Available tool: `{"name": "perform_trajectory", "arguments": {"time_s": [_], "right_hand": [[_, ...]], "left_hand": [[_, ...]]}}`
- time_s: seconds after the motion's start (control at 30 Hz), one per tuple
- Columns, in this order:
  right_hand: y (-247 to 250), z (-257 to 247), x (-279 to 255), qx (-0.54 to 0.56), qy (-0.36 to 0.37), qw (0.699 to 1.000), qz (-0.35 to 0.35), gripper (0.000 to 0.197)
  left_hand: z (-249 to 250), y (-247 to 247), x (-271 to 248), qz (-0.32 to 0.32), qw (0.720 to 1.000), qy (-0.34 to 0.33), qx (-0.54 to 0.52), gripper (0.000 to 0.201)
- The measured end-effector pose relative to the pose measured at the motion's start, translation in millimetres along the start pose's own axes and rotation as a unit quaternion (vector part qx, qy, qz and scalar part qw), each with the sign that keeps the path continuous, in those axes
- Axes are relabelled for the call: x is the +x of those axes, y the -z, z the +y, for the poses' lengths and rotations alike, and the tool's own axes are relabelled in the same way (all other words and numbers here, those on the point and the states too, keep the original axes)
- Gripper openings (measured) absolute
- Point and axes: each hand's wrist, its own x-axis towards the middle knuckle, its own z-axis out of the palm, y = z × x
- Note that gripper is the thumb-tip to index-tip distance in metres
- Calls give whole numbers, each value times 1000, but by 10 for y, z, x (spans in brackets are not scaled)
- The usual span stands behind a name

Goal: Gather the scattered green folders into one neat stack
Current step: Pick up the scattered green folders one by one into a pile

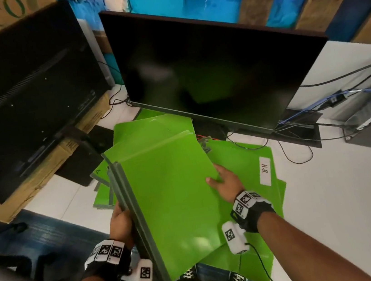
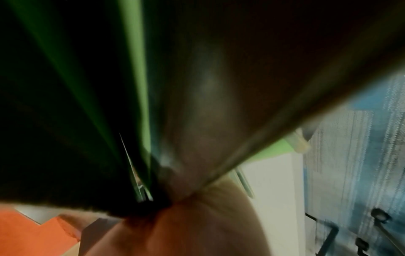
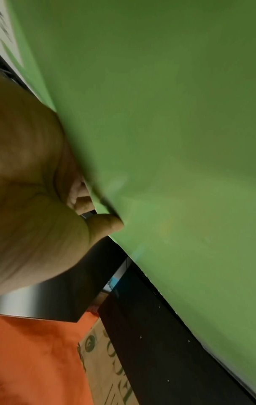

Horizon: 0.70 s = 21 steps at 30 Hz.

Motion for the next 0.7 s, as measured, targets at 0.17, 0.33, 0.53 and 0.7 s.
{"name": "perform_trajectory", "arguments": {"time_s": [0.17,0.33,0.53,0.7], "right_hand": [[-327,-326,96,-44,13,999,-7,65],[-653,-652,204,-66,77,990,-99,56],[-488,-647,673,-309,83,947,13,54],[-256,-646,1023,-261,-44,964,10,83]], "left_hand": [[40,261,-12,-14,996,33,-83,62],[-51,691,-17,43,997,-53,-31,30],[-245,1248,-121,122,989,-59,-58,34],[-347,1530,-157,154,983,-49,-83,31]]}}
